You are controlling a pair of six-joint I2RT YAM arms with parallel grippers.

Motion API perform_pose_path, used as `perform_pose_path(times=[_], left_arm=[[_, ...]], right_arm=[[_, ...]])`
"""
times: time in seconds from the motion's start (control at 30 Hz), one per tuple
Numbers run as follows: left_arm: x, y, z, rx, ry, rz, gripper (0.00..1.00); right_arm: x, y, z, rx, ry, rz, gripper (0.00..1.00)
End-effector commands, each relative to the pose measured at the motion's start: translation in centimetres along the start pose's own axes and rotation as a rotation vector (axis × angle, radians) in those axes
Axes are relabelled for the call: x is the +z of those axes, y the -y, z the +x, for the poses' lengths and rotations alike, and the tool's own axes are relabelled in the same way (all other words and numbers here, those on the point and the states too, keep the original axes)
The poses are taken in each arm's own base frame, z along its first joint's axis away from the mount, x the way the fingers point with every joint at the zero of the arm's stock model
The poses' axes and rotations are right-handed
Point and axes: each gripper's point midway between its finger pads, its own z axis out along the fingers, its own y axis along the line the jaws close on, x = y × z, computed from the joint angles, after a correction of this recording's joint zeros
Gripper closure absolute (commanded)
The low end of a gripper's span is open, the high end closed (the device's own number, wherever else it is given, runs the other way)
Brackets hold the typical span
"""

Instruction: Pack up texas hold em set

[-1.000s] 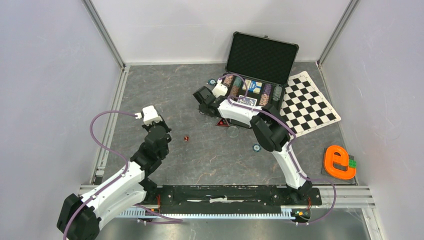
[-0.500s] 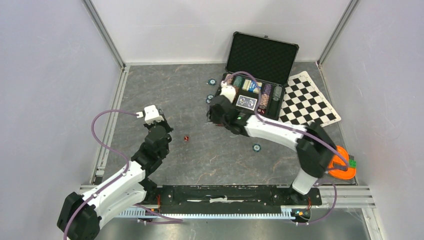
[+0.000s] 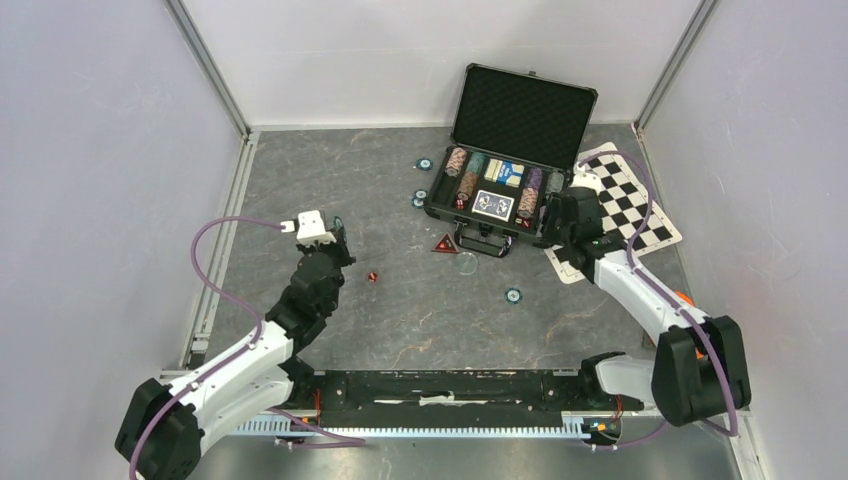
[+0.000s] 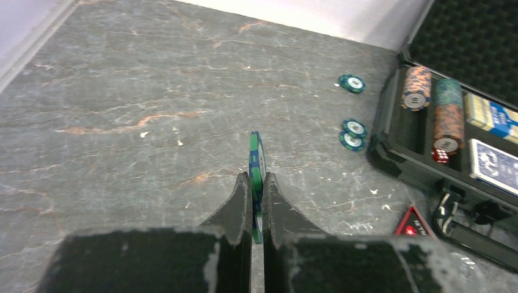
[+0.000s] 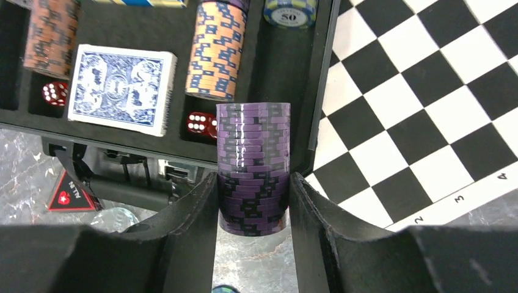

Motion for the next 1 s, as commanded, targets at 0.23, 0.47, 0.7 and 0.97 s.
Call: perform_pose_path(times=[0.23, 0.47, 0.7, 0.97], left_arm=[[0.2, 5.0, -1.3, -0.061, 0.031, 0.232, 0.98], [0.3, 5.8, -1.3, -0.044, 0.033, 0.272, 0.98], [0.4, 6.2, -1.1, -0.031, 0.026, 0.290, 0.98], [0.4, 6.5, -1.0, -0.024, 0.022, 0.303, 0.98]], right_arm=[[5.4, -1.4, 0.2, 0.027, -0.127, -0.203, 0.90], [8.1, 1.7, -1.2, 0.113, -0.110, -0.059, 0.90], [8.7, 3.2, -1.1, 0.182, -0.095, 0.014, 0.91], [8.2, 3.0, -2.8, 0.280, 0.007, 0.024, 0.93]])
